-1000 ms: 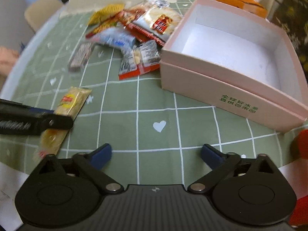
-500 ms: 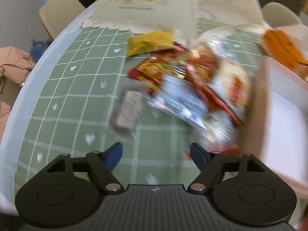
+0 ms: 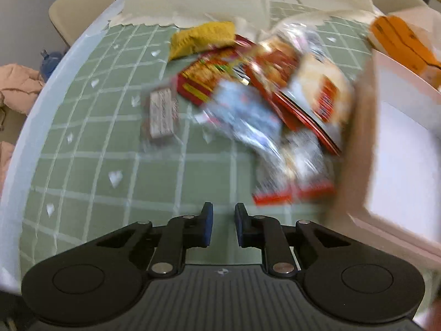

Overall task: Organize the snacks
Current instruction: 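Hold the yellow bar in the left gripper while the right tool approaches the snack pile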

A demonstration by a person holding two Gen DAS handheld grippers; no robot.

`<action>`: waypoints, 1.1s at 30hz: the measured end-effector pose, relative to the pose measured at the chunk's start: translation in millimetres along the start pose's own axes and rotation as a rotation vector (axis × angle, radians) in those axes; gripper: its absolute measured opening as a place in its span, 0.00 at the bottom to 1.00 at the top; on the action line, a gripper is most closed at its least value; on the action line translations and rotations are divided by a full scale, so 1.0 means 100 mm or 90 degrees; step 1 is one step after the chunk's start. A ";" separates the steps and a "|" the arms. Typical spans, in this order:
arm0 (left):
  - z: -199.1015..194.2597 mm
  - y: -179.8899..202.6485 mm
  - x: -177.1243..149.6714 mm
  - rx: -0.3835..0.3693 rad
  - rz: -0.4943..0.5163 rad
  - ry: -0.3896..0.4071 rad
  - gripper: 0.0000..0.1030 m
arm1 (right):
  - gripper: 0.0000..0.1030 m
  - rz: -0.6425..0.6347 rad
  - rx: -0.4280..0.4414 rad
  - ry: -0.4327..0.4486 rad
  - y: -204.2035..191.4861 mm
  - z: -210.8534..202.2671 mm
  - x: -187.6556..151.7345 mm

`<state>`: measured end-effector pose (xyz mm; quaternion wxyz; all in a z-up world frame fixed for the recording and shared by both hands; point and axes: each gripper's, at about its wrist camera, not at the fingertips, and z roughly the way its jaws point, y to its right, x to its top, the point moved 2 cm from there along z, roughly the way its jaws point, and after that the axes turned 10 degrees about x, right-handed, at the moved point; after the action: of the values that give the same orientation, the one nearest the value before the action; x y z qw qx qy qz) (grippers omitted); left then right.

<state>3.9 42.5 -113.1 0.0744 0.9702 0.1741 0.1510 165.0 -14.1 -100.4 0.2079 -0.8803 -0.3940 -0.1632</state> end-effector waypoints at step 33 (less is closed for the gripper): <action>0.14 -0.02 0.42 0.013 -0.030 -0.007 0.32 | 0.66 0.031 -0.096 0.166 0.21 0.16 0.04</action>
<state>44.8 58.0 -115.2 0.0687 0.9673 0.1984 0.1423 185.5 -16.1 -117.1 0.1945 -0.8742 -0.3286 -0.2999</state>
